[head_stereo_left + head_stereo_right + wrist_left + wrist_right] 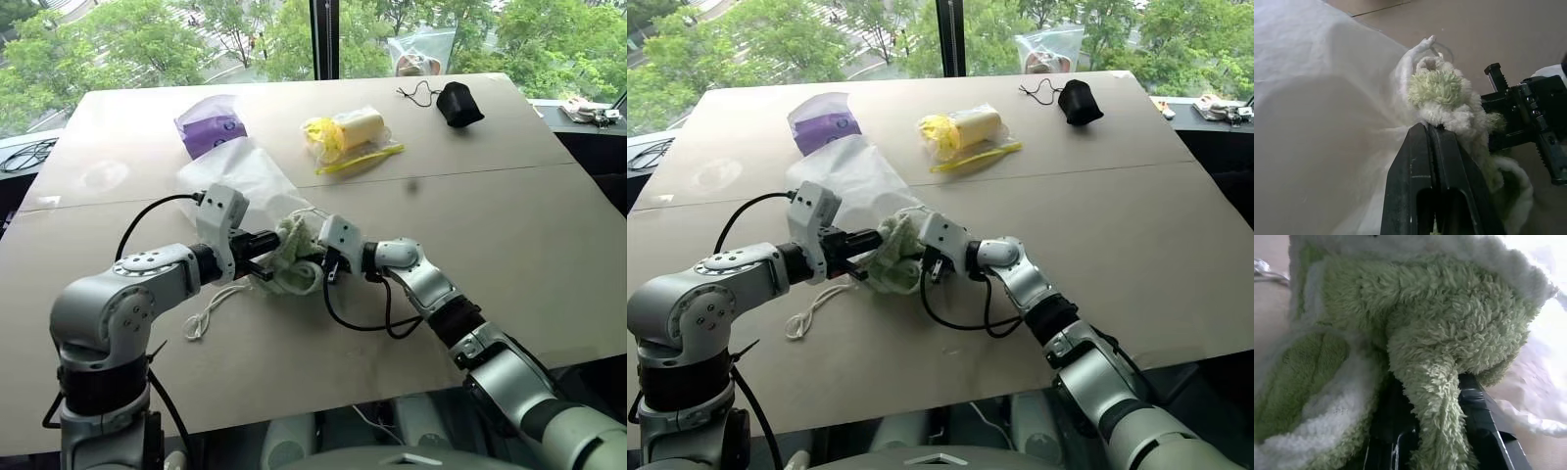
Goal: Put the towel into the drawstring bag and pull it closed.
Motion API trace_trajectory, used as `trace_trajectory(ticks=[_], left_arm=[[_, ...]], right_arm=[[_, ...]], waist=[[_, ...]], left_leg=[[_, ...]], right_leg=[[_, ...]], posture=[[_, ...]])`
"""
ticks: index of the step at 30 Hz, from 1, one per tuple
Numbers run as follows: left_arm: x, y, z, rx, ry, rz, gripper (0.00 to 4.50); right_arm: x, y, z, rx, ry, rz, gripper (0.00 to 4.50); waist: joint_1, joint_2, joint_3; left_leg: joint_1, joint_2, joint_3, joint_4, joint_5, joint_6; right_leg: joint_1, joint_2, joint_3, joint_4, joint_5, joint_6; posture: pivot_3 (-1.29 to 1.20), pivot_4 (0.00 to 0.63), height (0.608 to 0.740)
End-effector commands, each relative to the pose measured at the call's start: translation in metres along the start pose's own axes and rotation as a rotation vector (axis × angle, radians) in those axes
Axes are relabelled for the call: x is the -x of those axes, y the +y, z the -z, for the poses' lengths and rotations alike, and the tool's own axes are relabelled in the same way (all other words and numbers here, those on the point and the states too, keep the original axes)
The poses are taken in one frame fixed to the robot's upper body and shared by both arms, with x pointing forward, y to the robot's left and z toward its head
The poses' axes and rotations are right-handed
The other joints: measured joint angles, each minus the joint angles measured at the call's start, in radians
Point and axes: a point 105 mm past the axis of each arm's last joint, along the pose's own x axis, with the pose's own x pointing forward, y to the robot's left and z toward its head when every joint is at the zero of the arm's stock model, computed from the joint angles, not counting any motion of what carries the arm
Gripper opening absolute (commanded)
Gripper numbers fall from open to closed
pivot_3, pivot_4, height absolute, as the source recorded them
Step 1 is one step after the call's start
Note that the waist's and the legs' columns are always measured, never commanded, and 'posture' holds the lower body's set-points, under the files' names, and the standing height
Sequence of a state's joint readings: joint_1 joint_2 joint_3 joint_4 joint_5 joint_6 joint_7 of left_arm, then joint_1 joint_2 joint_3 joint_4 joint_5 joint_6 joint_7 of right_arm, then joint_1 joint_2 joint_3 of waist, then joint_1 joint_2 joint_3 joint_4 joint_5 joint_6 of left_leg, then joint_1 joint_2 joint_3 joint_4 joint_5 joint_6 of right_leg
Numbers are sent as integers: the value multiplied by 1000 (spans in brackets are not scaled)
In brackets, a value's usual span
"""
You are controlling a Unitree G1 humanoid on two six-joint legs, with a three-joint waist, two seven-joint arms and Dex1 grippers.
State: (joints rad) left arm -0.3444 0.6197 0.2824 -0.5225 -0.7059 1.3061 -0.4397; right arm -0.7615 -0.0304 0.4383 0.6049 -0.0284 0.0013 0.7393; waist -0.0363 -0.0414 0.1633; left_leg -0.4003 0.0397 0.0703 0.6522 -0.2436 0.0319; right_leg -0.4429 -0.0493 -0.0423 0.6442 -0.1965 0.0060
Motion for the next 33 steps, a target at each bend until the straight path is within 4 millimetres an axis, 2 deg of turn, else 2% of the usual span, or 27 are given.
trace_trajectory(ticks=[1, 5, 6, 8, 12, 14, 16, 20, 23, 27, 30, 33], left_arm=[[7, -18, -3, -75, -10, 78, 0], [12, -17, 2, -100, -9, 71, 0], [12, -17, 0, -107, -18, 69, 0], [12, -15, 0, -105, -15, 67, 0], [9, -11, 5, -121, -6, 55, 0], [7, -10, -1, -131, -46, 44, 0], [5, -10, -17, -128, -119, 42, 0], [2, -19, -36, -93, -197, 99, 0], [0, -28, -32, -83, -179, 143, 0], [2, -37, -2, -80, -58, 184, 0], [7, -33, 25, -93, 19, 153, 0], [13, -25, 34, -74, 8, 125, 0]], right_arm=[[0, -12, 21, -85, 75, 89, 155], [8, -15, 40, -43, 160, 108, 155], [10, -12, 42, 14, 173, 89, 154], [12, -9, 38, 52, 150, 63, 153], [11, -13, 15, 1, 44, 77, 153], [14, -13, 20, 165, 118, 61, 153], [16, -11, 21, 276, 157, 28, 153], [15, -11, 19, 559, 243, -22, 152], [10, -12, 18, 577, 246, -7, 150], [5, -13, 9, 317, 139, 62, 150], [6, -26, -16, -148, -90, 157, 148], [18, -34, -29, -450, -262, 154, 148]], waist=[[-1, 0, 0], [-1, 1, -1], [2, 1, -1], [8, 2, -1], [17, 2, -1], [22, 3, -1], [26, 3, 0], [27, 3, 0], [22, 3, 0], [16, 3, 0], [13, 3, 0], [16, 4, 1]], left_leg=[[3, 1, 0, 0, 0, 0], [5, 1, -1, -1, 0, 0], [5, 1, -1, 0, 0, 0], [5, 0, -1, 0, 0, 0], [5, -1, -1, 1, 0, 0], [5, -1, -1, 1, 0, 0], [4, -1, -1, 1, 0, 0], [3, -2, -1, 1, 0, 0], [3, -2, -1, 1, 0, 0], [4, -1, -1, 1, 2, -3], [4, 1, -1, 0, 1, -2], [3, 2, -1, 0, 0, 0]], right_leg=[[2, 0, 0, 0, 0, 0], [3, -1, 0, 1, 0, 0], [4, -1, 0, 1, 0, -1], [4, -2, -1, 1, -2, -5], [5, -3, -1, 1, -2, -5], [5, -3, -1, 1, -2, -5], [4, -3, -2, 1, -2, -5], [4, -2, -2, 0, -2, -5], [4, -1, -2, 0, -1, -2], [4, 1, -1, 0, 0, 0], [4, 0, -1, 1, 0, -1], [4, -1, -2, 1, 0, -1]], posture=[[0, 150, 740], [0, 150, 740], [0, 150, 740], [0, 150, 740], [0, 150, 740], [0, 150, 740], [0, 150, 740], [0, 150, 740], [0, 150, 740], [0, 150, 740], [0, 150, 740], [0, 150, 740]])
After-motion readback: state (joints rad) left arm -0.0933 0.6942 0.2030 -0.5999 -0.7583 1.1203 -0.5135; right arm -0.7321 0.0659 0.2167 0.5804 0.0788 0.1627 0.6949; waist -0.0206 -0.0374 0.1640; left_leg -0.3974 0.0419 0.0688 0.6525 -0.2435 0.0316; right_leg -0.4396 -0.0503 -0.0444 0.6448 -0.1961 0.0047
